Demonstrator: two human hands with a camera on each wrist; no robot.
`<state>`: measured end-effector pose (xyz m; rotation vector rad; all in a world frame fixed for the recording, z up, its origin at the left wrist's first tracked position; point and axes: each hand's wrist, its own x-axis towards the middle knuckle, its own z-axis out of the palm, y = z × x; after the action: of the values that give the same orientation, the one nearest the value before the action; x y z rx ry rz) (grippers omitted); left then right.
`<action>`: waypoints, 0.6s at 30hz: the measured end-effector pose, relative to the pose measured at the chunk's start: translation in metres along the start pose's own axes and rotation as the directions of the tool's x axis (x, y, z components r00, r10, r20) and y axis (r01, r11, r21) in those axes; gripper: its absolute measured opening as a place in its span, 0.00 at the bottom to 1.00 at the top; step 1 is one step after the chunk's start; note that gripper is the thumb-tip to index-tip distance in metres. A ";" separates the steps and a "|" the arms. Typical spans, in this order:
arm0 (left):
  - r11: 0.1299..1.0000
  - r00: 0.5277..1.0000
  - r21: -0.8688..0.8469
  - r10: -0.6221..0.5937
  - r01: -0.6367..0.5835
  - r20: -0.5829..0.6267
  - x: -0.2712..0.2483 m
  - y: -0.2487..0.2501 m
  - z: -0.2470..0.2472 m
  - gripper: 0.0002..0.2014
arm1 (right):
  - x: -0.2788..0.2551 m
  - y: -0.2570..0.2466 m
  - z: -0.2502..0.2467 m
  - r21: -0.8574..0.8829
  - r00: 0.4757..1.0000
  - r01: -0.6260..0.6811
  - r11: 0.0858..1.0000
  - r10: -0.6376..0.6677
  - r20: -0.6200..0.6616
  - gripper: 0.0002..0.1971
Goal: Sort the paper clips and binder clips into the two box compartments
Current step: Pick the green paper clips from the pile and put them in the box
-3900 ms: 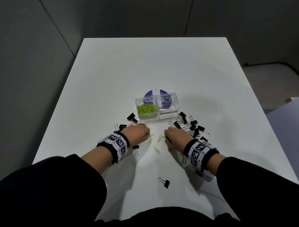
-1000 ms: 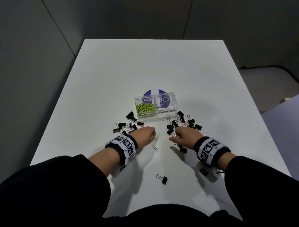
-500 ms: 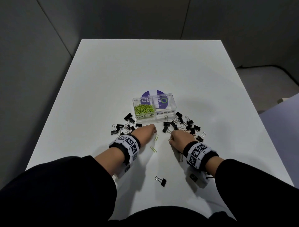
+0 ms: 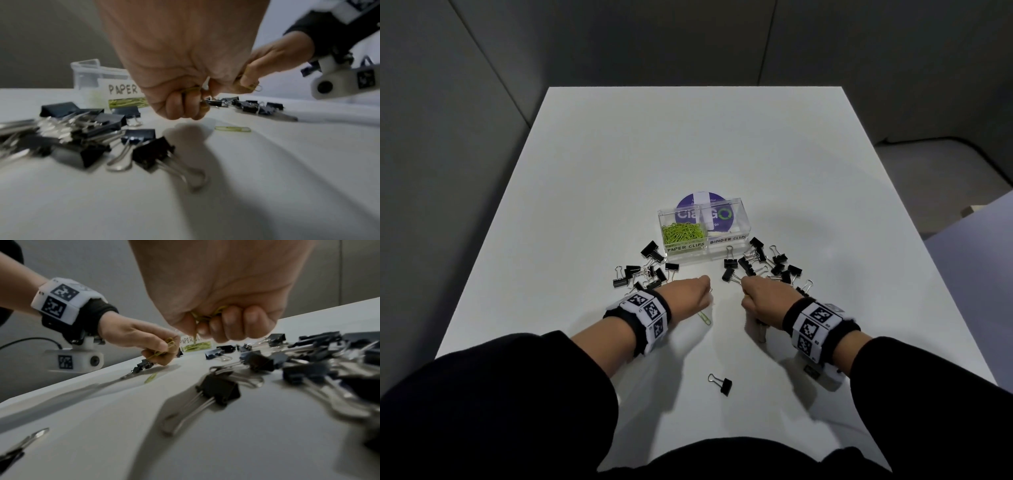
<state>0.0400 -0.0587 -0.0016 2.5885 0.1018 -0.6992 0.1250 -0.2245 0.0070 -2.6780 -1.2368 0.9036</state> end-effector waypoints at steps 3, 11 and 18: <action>0.995 1.000 -0.098 0.007 -0.008 -0.005 -0.008 -0.006 0.000 0.07 | -0.005 0.005 -0.007 0.007 1.000 0.015 1.000 -0.015 -0.012 0.06; 0.982 0.998 -0.178 -0.058 0.055 -0.012 -0.021 -0.014 -0.007 0.14 | -0.009 -0.011 -0.003 0.223 1.000 -0.008 0.975 0.010 -0.008 0.06; 0.988 0.994 -0.130 -0.097 0.090 -0.049 -0.040 -0.037 -0.010 0.17 | 0.006 -0.038 0.014 0.279 0.997 -0.041 0.959 0.020 0.077 0.09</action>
<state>0.0032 -0.0195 0.0103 2.4936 0.2773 -0.6334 0.0947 -0.1977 0.0032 -2.4661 -0.9947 1.0992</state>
